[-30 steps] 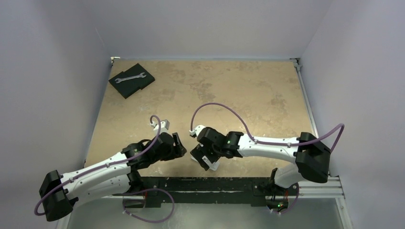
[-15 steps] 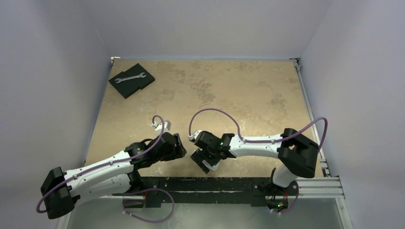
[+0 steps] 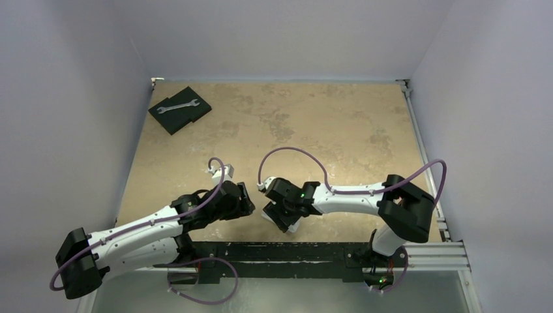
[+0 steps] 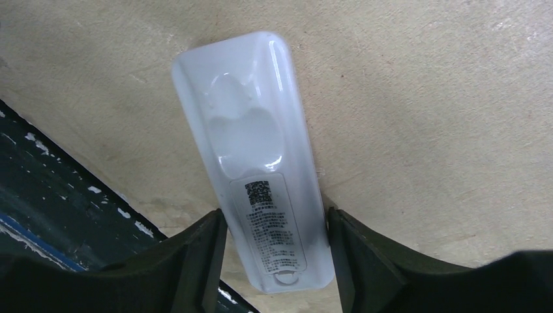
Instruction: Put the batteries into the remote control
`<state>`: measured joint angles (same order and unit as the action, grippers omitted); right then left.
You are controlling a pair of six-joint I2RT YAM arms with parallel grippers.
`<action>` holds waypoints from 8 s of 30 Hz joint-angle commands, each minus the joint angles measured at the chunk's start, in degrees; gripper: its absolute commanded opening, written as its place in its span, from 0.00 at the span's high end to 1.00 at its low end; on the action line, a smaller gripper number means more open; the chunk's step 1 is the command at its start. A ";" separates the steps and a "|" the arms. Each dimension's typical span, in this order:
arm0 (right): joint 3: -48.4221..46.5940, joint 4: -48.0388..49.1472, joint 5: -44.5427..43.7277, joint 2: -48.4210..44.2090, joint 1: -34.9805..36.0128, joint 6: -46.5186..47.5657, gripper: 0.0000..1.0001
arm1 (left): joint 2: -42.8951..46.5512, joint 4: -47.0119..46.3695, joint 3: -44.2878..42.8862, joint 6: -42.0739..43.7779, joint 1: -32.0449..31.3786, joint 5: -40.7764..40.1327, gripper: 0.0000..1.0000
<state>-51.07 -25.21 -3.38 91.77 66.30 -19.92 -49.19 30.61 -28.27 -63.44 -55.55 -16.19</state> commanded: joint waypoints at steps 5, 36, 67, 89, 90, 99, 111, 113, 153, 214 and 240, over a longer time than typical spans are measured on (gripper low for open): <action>0.53 0.04 1.14 2.01 0.05 -1.16 0.46 | -0.21 -1.86 -1.39 0.33 -0.15 0.35 0.37; 3.75 4.64 9.04 -17.36 -8.05 -7.53 0.79 | 7.16 -14.41 2.56 0.28 0.00 7.01 0.30; 21.37 39.34 47.92 -32.19 -30.64 -28.53 0.82 | 6.99 -52.64 10.55 -2.74 12.29 31.35 0.25; 36.59 96.41 52.60 -27.33 -29.34 -64.43 0.78 | -0.15 -68.46 7.02 -4.93 12.55 34.79 0.25; 36.43 96.96 52.33 -26.67 -28.81 -64.53 0.78 | -0.43 -68.63 6.72 -4.92 12.57 34.92 0.25; 36.57 108.74 49.09 -19.47 -25.08 -68.82 0.79 | -1.89 -67.60 4.30 -4.24 12.51 36.80 0.26; 37.67 114.14 47.57 -16.87 -25.02 -70.60 0.81 | -1.08 -65.78 3.93 -3.44 12.53 36.92 0.31; 37.39 110.77 47.50 -18.13 -25.04 -68.87 0.81 | -1.04 -65.71 3.91 -3.44 12.52 37.03 0.32; 36.65 96.50 46.79 -22.77 -25.06 -60.52 0.80 | -0.55 -64.83 4.18 -3.00 12.57 37.10 0.36; 11.43 5.23 5.93 -52.17 -26.41 -14.03 0.01 | -18.78 -18.36 -17.97 15.71 -1.88 10.11 1.00; 13.15 0.89 3.63 -58.43 -26.42 -11.85 0.01 | -41.77 -1.56 -34.93 8.58 -5.89 -5.95 1.00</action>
<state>-37.47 -23.29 1.98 34.59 40.05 -33.39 -88.97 26.57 -58.98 -51.96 -61.10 -19.00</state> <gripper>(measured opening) 0.987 0.508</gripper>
